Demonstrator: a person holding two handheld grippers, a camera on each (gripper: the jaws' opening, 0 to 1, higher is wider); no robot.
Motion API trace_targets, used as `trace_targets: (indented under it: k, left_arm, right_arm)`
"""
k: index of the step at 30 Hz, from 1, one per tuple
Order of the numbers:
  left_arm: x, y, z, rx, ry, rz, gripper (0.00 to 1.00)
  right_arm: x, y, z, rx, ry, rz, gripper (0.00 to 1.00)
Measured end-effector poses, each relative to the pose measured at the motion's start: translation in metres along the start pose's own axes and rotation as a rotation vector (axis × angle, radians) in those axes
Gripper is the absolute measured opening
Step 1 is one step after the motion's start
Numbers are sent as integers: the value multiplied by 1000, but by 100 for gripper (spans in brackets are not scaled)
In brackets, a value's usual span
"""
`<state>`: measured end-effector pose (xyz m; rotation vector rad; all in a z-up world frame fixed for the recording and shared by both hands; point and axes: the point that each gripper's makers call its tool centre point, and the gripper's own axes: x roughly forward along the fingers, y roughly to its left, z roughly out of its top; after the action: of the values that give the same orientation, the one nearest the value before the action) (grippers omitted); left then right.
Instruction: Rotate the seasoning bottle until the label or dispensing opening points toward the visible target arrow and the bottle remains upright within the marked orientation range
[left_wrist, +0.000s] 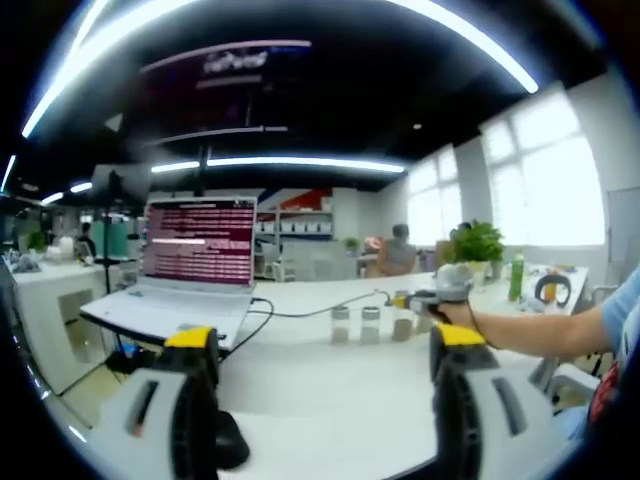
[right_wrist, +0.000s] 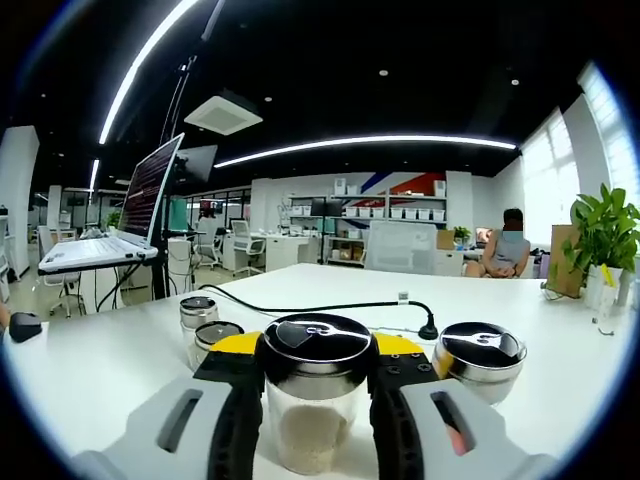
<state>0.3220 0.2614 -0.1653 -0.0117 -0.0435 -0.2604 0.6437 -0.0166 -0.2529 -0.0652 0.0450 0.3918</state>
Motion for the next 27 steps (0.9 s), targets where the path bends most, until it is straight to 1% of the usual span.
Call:
trace_targets:
  k: [1, 6, 12, 17, 24, 27]
  left_arm:
    - [0, -1, 0, 0, 1, -3, 92]
    - [2, -4, -1, 0, 1, -15, 92]
    - [3, -2, -3, -8, 5, -14, 92]
    - [4, -1, -2, -7, 3, -9, 92]
    - [6, -1, -4, -7, 10, -9, 92]
    - [6, 0, -4, -9, 10, -11, 92]
  right_arm:
    - [0, 1, 0, 6, 6, 9, 39]
    - [1, 1, 0, -1, -2, 9, 39]
    - [2, 1, 0, -7, 6, 8, 39]
    - [-3, 3, 6, -7, -7, 18, 39]
    - [-15, 2, 12, 14, -13, 33, 39]
    - [-22, -3, 13, 17, -14, 28, 39]
